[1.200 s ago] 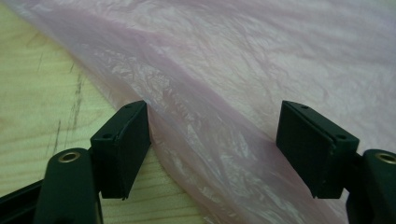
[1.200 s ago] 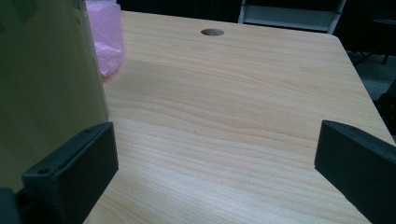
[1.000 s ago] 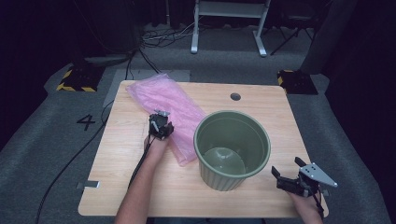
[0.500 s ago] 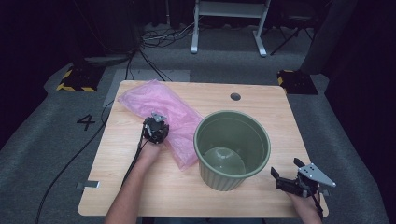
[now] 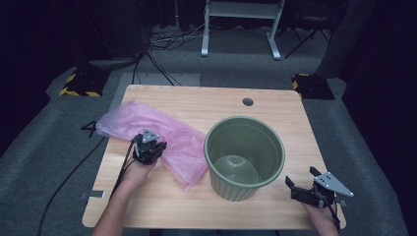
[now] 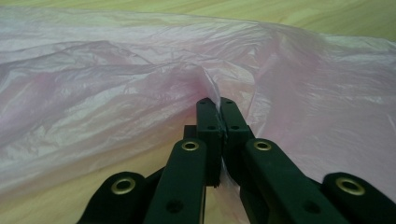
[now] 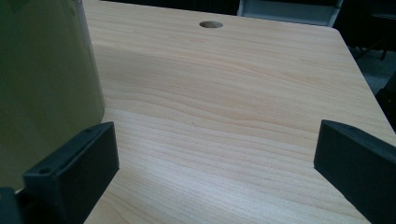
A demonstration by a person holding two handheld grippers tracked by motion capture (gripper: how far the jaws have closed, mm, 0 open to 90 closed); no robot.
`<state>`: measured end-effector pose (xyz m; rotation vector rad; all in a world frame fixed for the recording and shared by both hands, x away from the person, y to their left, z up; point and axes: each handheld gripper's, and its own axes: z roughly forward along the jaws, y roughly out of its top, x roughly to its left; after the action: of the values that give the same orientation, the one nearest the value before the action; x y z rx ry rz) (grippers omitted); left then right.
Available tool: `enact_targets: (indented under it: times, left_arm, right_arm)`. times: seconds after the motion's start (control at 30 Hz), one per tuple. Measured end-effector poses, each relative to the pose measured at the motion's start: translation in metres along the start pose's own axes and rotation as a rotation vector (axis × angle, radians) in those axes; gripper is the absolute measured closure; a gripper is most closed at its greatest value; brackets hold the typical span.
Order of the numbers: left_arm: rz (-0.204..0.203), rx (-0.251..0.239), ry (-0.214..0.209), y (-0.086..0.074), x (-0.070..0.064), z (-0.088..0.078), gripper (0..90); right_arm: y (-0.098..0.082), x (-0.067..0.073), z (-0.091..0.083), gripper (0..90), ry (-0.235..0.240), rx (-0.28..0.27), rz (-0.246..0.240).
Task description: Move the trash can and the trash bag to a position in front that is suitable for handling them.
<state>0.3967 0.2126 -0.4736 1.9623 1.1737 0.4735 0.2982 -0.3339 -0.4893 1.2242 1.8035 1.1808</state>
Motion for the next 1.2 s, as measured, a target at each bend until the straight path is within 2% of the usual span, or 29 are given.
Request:
enact_targets:
  times: [0.07, 0.23, 0.3, 0.43, 0.57, 0.7, 0.83, 0.97, 1.07, 1.17, 1.2]
  left_arm:
    - [0.021, 0.005, -0.016, -0.006, 0.005, -0.007, 89.1]
    - [0.039, -0.003, -0.113, -0.023, 0.017, -0.026, 88.9]
    - [0.046, -0.007, -0.131, -0.031, 0.018, -0.033, 88.8]
    - [0.070, -0.022, -0.186, -0.048, 0.016, -0.047, 88.7]
    - [0.093, -0.014, -0.220, -0.060, 0.015, -0.059, 88.4]
    - [0.110, -0.025, -0.283, -0.070, 0.011, -0.075, 88.3]
    - [0.144, -0.036, -0.352, -0.078, 0.004, -0.089, 88.3]
    - [0.172, -0.030, -0.416, -0.081, -0.003, -0.095, 88.1]
    - [0.191, -0.017, -0.493, -0.080, -0.007, -0.095, 88.2]
    - [0.217, -0.002, -0.511, -0.078, -0.011, -0.091, 87.7]
    - [0.222, 0.000, -0.480, -0.076, -0.012, -0.089, 86.1]
  right_arm:
    - [0.000, 0.001, 0.000, 0.2, 0.001, 0.001, 0.004]
    - [-0.001, 0.002, 0.001, 0.2, -0.001, 0.007, 0.004]
    - [0.000, 0.002, 0.001, 0.2, 0.000, 0.006, 0.001]
    - [0.000, 0.002, 0.001, 0.2, -0.005, 0.007, 0.002]
    - [-0.001, 0.001, 0.002, 0.2, -0.009, 0.009, 0.000]
    - [0.000, 0.001, 0.002, 0.2, -0.012, 0.008, 0.002]
    - [0.000, 0.003, 0.004, 0.2, -0.010, 0.013, -0.002]
    - [-0.001, 0.003, 0.005, 0.3, -0.008, 0.017, -0.004]
    - [-0.001, 0.004, 0.005, 0.3, -0.007, 0.019, -0.006]
    - [-0.001, 0.003, 0.005, 0.4, -0.009, 0.022, -0.003]
    - [-0.002, 0.003, 0.005, 0.4, -0.010, 0.021, -0.005]
